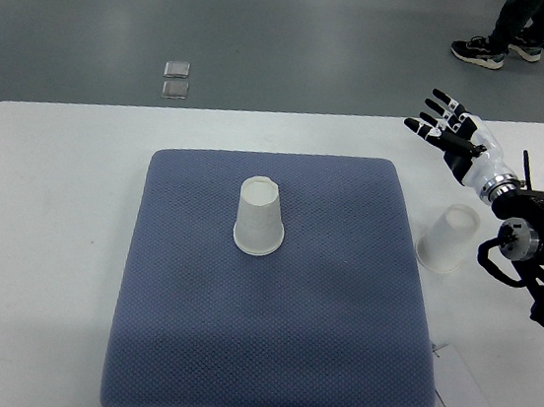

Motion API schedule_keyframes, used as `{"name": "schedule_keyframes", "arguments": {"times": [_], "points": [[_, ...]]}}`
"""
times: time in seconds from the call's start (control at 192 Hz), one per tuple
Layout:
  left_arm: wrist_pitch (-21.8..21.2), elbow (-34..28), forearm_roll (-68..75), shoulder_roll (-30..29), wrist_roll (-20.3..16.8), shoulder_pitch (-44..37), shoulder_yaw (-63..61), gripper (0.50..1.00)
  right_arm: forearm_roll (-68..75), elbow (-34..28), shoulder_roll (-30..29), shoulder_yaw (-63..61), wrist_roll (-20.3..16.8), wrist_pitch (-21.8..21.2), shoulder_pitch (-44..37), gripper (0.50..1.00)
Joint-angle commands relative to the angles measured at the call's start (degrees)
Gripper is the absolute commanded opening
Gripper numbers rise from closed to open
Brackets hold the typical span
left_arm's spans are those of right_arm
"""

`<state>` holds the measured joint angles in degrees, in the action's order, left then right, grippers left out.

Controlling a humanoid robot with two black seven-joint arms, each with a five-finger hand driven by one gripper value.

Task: Stack paper cups

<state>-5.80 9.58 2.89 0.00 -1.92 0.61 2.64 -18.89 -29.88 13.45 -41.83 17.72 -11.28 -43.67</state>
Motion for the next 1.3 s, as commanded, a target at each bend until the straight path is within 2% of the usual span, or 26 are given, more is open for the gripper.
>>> {"name": "schedule_keyframes", "arguments": {"times": [0.0,0.271,0.557,0.672,0.979,1.296], "points": [[0.00,0.00,0.01,0.00,-0.01,0.00,0.00,1.000,0.00,0.00,0.00,-0.01,0.03,0.03,-0.01,0.928],[0.00,0.00,0.01,0.00,-0.01,0.00,0.00,1.000,-0.09,-0.61,0.88,0.26,-0.05,-1.29,-0.45,0.928],[0.00,0.00,0.01,0.00,-0.01,0.00,0.00,1.000,-6.86,-1.05,6.15,0.61,0.03,-7.71,-2.73,0.928],[0.00,0.00,0.01,0.00,-0.01,0.00,0.09,1.000,-14.68,-4.48,8.88,1.40,0.30,-9.99,-3.00,0.928],[0.00,0.00,0.01,0.00,-0.01,0.00,0.00,1.000,-33.04,-17.92,23.99,12.12,8.29,-12.19,-7.48,0.928],[0.00,0.00,0.01,0.00,-0.01,0.00,0.00,1.000,-50.01,-23.82,33.48,22.84,16.64,-12.19,-13.11,0.926]]}}
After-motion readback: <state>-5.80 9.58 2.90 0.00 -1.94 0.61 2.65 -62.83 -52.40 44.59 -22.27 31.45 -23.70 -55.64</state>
